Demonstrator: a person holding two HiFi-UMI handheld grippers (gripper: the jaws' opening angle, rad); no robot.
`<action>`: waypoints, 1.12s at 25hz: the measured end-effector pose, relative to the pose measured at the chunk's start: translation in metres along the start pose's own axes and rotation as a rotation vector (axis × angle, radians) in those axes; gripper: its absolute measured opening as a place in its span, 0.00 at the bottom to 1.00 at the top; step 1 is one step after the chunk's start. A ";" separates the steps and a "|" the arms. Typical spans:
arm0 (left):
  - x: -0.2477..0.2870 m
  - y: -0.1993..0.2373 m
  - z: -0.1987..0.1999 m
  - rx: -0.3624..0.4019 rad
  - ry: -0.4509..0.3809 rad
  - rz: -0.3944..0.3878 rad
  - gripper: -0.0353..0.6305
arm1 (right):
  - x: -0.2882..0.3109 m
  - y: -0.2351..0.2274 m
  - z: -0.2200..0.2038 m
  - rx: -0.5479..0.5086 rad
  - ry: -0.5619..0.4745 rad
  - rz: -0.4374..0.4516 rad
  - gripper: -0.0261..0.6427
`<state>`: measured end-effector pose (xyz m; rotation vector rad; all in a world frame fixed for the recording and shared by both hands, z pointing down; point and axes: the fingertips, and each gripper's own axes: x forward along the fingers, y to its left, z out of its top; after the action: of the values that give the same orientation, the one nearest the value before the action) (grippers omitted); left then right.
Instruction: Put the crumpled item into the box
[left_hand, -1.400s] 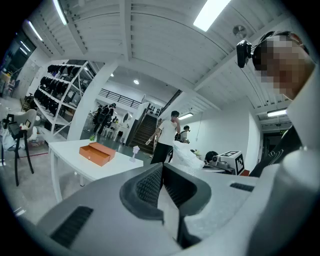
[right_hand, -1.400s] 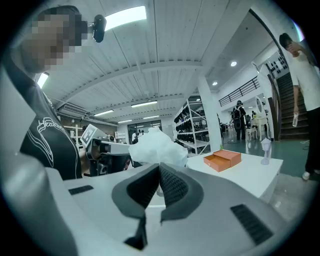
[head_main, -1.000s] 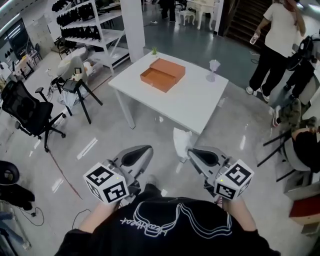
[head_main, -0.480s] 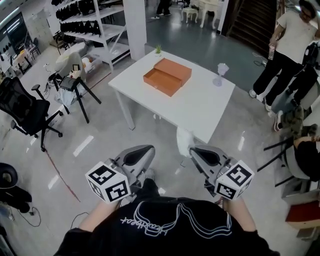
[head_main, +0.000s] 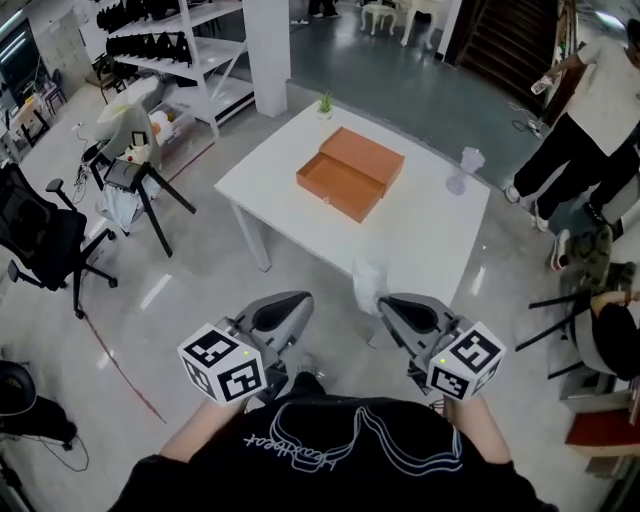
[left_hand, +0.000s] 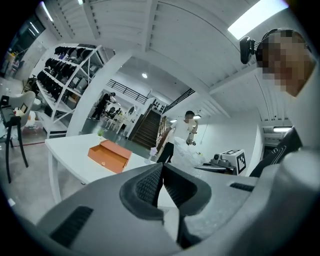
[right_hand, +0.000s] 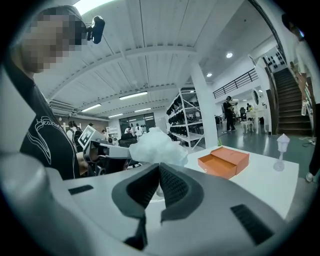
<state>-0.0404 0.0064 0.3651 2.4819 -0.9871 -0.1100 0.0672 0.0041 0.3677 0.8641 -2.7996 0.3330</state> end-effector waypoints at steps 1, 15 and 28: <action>0.003 0.012 0.005 -0.007 0.005 -0.001 0.06 | 0.012 -0.006 0.003 0.002 0.008 -0.005 0.05; 0.045 0.128 0.053 0.059 0.079 -0.016 0.06 | 0.110 -0.078 0.025 -0.003 0.050 -0.105 0.05; 0.081 0.175 0.068 0.022 0.084 0.003 0.06 | 0.160 -0.148 0.020 -0.118 0.171 -0.154 0.05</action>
<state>-0.1070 -0.1848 0.3903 2.4827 -0.9617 0.0064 0.0192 -0.2052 0.4109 0.9681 -2.5494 0.2047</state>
